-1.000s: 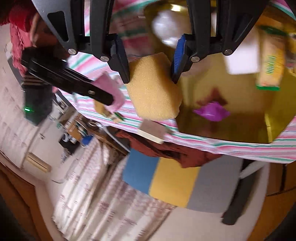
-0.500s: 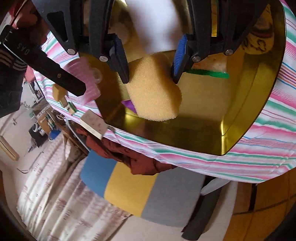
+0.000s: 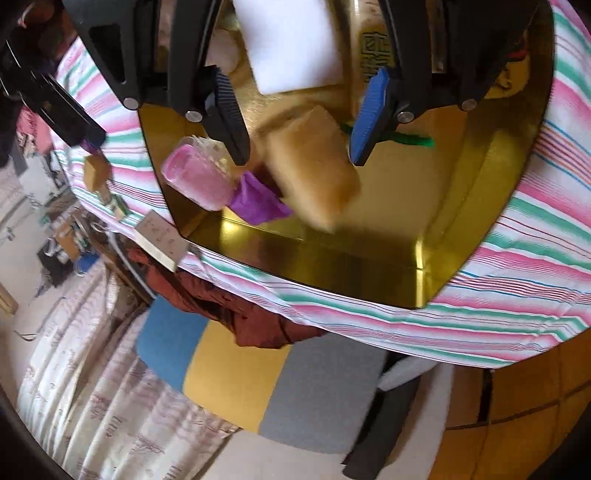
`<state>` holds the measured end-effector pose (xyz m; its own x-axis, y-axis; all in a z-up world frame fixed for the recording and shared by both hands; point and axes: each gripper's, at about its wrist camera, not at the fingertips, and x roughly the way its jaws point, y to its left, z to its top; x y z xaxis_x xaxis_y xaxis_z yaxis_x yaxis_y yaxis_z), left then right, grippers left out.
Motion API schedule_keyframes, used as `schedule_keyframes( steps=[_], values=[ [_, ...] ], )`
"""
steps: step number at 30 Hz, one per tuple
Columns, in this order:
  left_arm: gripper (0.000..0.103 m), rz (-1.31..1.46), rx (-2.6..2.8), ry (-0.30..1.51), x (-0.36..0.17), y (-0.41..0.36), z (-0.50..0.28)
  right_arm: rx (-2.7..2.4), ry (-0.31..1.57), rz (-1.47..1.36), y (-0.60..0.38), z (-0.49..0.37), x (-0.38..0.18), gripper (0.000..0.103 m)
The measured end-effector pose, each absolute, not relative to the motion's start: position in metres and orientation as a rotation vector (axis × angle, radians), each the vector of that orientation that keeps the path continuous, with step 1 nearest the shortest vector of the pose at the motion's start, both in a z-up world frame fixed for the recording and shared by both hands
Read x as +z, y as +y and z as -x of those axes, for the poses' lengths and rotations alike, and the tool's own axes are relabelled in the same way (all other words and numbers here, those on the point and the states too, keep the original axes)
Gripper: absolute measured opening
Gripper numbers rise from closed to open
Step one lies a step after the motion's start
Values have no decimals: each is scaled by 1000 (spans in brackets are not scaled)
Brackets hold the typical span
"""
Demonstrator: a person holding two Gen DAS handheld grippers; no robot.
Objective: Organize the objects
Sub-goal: 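Open the left tool to drop the sponge while the right tool releases the pink roller into the tray, then move both tools from the tray back toward the remaining items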
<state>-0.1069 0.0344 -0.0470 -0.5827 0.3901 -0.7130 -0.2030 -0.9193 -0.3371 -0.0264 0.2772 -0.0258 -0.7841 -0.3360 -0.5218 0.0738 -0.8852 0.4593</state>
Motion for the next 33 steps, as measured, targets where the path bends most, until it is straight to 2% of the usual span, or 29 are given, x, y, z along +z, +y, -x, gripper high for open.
schedule_keyframes(
  steps=[1, 3, 4, 13, 25, 33],
  values=[
    [61, 1211, 2540, -309, -44, 33, 106, -2707, -636, -905, 281, 23, -26, 69],
    [76, 1193, 2581, -322, -40, 29, 103, -2715, -665, -899, 288, 16, -26, 70],
    [77, 1173, 2600, -338, -37, 27, 100, -2716, -679, -894, 292, 13, -27, 70],
    [77, 1047, 2655, -349, -20, 39, 64, -2776, -798, -901, 332, -10, -34, 75],
    [77, 932, 2435, -97, -6, 133, 10, -2846, -873, -1010, 381, -34, -58, 80],
    [77, 952, 2294, -10, -12, 182, -15, -2909, -889, -1080, 417, -51, -72, 80]
  ],
)
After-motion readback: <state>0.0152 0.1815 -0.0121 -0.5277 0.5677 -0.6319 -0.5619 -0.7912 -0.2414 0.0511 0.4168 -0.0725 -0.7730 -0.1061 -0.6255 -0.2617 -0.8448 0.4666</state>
